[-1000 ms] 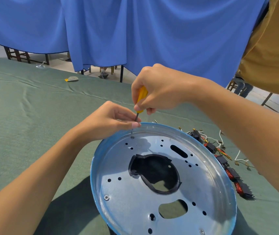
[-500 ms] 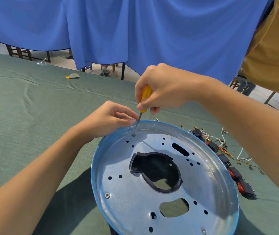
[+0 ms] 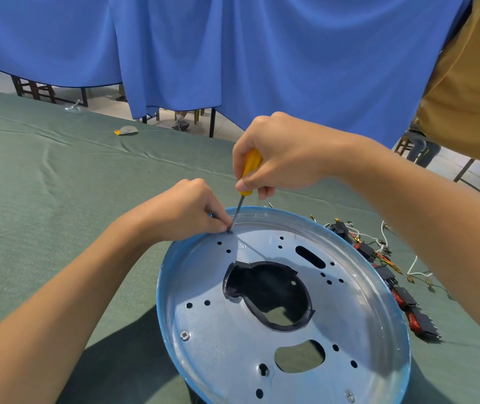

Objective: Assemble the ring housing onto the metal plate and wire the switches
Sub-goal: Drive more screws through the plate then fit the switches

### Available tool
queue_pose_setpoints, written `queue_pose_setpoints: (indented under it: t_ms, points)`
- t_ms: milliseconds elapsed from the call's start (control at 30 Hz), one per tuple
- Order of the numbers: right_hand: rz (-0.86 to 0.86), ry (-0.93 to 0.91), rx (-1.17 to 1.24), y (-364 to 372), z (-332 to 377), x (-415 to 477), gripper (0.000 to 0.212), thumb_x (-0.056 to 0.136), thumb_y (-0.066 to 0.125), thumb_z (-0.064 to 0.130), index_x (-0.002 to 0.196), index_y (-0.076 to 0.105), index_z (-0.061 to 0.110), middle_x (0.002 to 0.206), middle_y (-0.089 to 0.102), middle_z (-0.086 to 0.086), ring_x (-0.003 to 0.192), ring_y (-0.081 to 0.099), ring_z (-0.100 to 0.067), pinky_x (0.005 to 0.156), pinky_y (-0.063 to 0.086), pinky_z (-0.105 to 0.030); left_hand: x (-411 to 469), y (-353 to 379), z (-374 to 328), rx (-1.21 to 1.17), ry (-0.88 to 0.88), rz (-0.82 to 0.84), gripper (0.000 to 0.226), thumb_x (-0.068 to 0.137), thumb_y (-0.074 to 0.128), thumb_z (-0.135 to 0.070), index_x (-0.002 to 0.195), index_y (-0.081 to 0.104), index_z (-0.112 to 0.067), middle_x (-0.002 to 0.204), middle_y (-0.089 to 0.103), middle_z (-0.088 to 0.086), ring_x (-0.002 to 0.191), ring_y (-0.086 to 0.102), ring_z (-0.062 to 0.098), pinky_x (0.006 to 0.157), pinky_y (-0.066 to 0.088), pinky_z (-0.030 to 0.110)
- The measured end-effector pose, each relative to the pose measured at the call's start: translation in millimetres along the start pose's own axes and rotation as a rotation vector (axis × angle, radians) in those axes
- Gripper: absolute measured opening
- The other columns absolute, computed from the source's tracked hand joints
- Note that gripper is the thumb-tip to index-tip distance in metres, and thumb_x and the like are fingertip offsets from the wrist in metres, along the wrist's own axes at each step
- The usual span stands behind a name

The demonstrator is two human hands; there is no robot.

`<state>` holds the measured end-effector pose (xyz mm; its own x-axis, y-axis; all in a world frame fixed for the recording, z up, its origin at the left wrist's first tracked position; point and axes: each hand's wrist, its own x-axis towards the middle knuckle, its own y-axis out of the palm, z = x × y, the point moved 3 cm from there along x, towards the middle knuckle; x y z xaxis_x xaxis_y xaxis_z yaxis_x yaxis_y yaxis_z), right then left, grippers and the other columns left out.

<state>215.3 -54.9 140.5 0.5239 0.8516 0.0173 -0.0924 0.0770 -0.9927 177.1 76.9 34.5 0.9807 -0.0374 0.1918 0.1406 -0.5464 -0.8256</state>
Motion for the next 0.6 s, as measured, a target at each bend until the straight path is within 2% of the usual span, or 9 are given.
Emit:
queue_pose_setpoints:
  t_ms: [133,333,600]
  points:
    - [0.002,-0.009,-0.008,0.0,0.3,-0.2,0.008,0.085,0.070,0.023,0.078,0.068,0.020,0.059,0.070,0.005,0.056,0.067,0.000,0.057,0.051,-0.014,1.8,0.5,2.4,0.006,-0.031,0.013,0.018,0.081,0.077,-0.019,0.074,0.075,-0.036,0.079,0.071,-0.026,0.081,0.060,-0.010,0.067,0.047,0.011]
    - [0.009,-0.041,-0.004,-1.4,4.0,-2.5,0.008,0.084,0.072,0.019,0.077,0.068,0.019,0.058,0.069,0.006,0.057,0.068,-0.002,0.051,0.046,-0.007,1.0,-0.2,-0.7,-0.001,-0.033,0.023,0.026,0.079,0.079,-0.022,0.070,0.071,-0.045,0.078,0.073,-0.016,0.082,0.062,0.010,0.073,0.049,0.027]
    - [-0.021,-0.075,-0.017,1.4,7.4,-3.9,0.012,0.083,0.074,0.017,0.075,0.068,0.023,0.062,0.059,0.016,0.056,0.068,-0.003,0.049,0.045,-0.010,1.6,0.9,-2.8,0.009,-0.033,0.016,0.022,0.080,0.077,-0.017,0.067,0.074,-0.034,0.077,0.073,-0.006,0.080,0.063,0.019,0.078,0.052,0.038]
